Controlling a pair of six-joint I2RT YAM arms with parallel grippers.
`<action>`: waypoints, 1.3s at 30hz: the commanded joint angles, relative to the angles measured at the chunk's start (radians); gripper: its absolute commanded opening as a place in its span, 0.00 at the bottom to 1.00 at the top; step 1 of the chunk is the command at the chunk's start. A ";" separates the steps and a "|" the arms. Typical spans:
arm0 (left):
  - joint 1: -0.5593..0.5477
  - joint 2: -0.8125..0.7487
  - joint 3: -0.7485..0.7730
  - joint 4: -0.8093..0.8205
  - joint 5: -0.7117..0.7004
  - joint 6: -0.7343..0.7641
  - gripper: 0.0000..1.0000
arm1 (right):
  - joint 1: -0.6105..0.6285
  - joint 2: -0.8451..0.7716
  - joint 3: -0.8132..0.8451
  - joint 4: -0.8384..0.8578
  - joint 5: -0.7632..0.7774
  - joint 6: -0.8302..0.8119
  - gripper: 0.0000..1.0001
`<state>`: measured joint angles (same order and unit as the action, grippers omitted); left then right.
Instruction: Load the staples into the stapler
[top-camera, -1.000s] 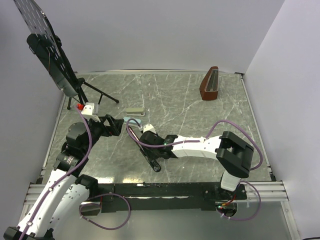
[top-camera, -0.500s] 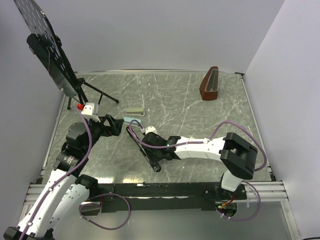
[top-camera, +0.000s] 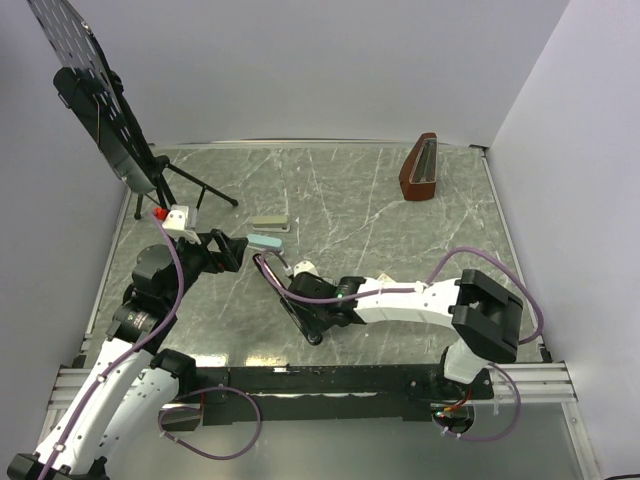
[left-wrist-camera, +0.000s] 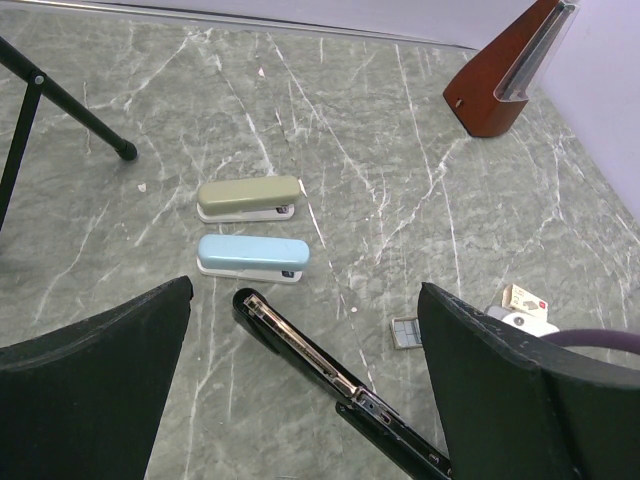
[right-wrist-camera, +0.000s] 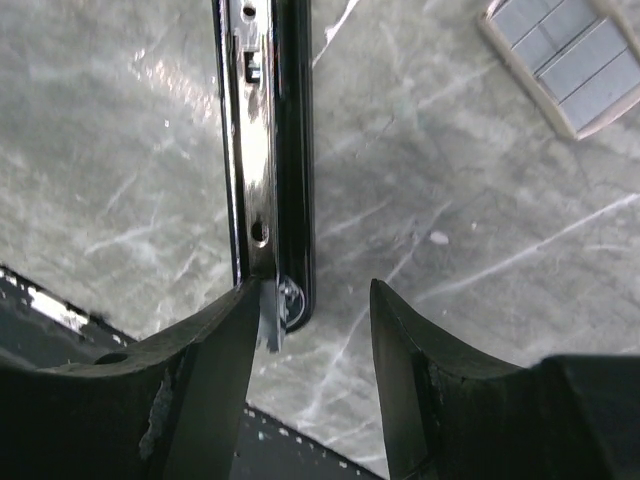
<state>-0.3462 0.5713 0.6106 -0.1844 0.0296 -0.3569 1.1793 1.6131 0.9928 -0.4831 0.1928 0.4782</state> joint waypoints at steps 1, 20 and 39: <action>0.006 -0.002 0.023 0.028 0.010 0.001 0.99 | 0.011 -0.056 -0.006 -0.075 0.008 -0.009 0.55; 0.006 0.007 0.029 0.013 0.000 -0.010 0.99 | -0.056 0.218 0.336 0.161 0.042 -0.191 0.64; 0.006 0.022 -0.003 0.068 0.110 -0.114 0.99 | -0.087 0.329 0.241 0.276 0.011 -0.184 0.38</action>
<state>-0.3408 0.5812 0.6106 -0.1844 0.0750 -0.4088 1.1004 1.9266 1.2713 -0.2535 0.2142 0.3122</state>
